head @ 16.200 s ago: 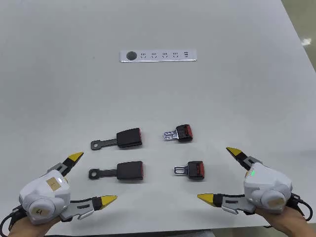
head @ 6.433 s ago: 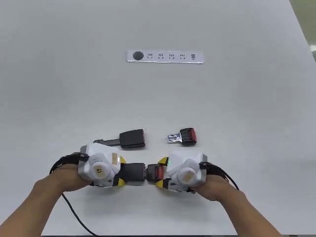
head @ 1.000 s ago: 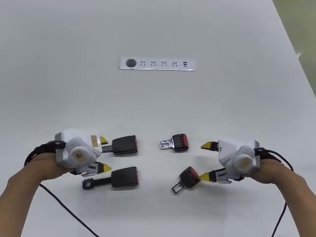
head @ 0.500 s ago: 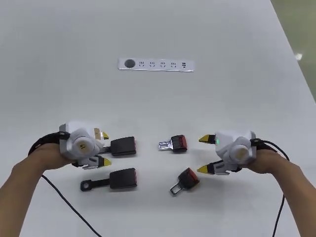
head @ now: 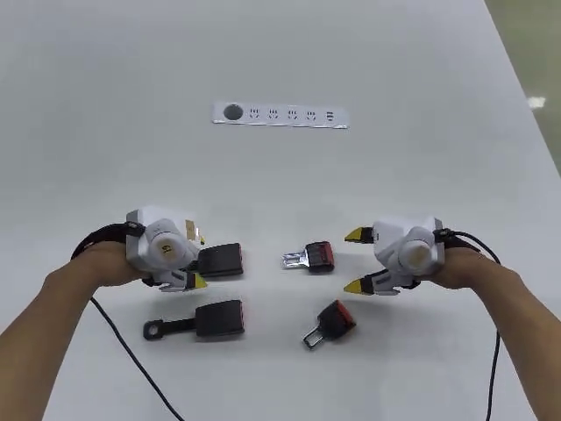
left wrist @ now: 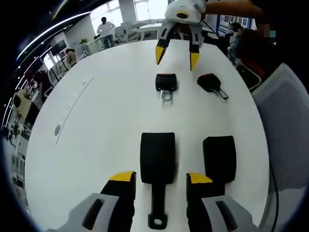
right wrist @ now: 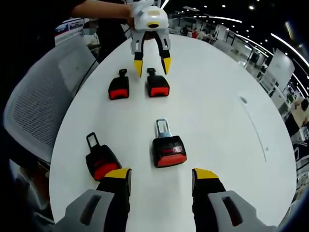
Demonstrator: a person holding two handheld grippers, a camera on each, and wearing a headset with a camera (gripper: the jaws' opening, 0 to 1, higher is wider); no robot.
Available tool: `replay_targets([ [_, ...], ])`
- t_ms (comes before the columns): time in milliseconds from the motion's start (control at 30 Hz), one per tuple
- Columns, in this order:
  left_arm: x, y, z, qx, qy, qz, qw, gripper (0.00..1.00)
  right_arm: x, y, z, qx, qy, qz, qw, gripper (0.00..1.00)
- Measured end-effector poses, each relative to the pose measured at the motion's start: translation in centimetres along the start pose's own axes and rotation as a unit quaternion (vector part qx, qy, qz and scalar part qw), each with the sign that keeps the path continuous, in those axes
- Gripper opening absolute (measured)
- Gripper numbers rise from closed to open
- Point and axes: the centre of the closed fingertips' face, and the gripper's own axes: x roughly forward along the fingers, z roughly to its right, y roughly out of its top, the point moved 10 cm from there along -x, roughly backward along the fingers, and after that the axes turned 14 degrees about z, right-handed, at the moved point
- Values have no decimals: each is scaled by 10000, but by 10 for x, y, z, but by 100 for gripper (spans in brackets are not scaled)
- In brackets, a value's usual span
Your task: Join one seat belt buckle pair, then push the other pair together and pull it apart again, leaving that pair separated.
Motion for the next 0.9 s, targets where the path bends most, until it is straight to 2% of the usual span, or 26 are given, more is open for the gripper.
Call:
replay_targets([
  [133, 5, -2, -2, 63, -53, -102, 9999, 41, 7, 1, 8, -80, 20, 4, 10000, 47],
  [333, 12, -6, -7, 77, -99, -212, 9997, 36, 16, 6, 11, -92, 111, 25, 9999, 44],
  [533, 18, -5, -7, 117, -178, -250, 9995, 33, 26, 8, 13, -48, 149, -7, 9999, 42],
  [633, 20, -4, -7, 148, -203, -278, 9993, 32, 30, 5, 14, -7, 153, -42, 9999, 38],
  [767, 21, -4, -7, 148, -237, -285, 9992, 33, 32, 3, 12, 36, 169, -137, 9998, 32],
  [900, 22, -7, -8, 144, -247, -258, 9993, 32, 32, 1, 14, 33, 156, -169, 9997, 31],
])
